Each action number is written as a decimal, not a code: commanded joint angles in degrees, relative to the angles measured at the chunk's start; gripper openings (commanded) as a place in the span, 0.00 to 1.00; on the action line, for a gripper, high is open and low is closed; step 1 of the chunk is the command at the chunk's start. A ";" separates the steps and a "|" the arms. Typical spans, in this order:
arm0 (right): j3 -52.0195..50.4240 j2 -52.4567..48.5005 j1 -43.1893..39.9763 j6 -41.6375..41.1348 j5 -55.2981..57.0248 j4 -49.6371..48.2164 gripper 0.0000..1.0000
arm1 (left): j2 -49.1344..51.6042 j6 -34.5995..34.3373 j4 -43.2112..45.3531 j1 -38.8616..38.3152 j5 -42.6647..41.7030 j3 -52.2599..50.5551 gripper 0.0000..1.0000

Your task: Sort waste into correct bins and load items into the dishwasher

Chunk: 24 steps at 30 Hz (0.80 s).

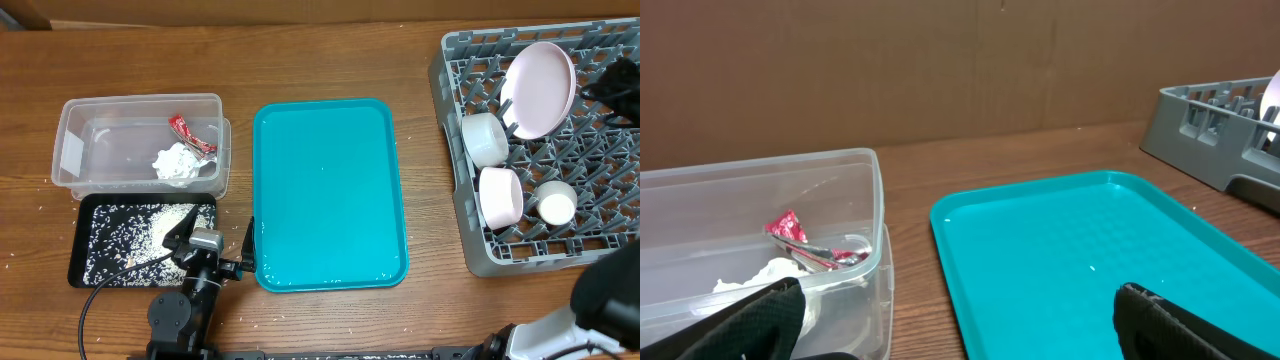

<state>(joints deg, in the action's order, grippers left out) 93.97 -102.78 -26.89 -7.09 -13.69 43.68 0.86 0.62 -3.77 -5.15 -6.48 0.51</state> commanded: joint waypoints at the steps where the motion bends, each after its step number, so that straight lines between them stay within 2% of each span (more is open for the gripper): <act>1: 0.76 -2.69 0.52 0.42 -4.00 -1.75 0.04 | -0.61 0.66 -0.02 0.42 -0.44 -0.24 1.00; 9: 0.68 -4.72 0.59 1.33 -4.90 -3.13 0.04 | -0.61 0.66 -0.04 0.42 -0.44 -0.24 1.00; 14: 0.66 -4.72 0.87 3.06 -14.99 -0.94 0.04 | -0.61 0.66 -0.04 0.42 -0.44 -0.26 1.00; 22: 0.66 -4.66 3.37 3.08 -13.46 4.07 0.04 | -0.61 0.68 -0.02 0.42 -0.44 -0.24 1.00; 24: 0.66 -4.59 4.22 6.67 -14.71 4.74 0.04 | -0.61 0.66 -0.02 0.42 -0.44 -0.24 1.00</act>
<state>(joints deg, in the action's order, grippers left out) 93.95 -107.63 -23.83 -4.32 -26.24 48.03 0.86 0.62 -3.77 -5.15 -6.48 0.51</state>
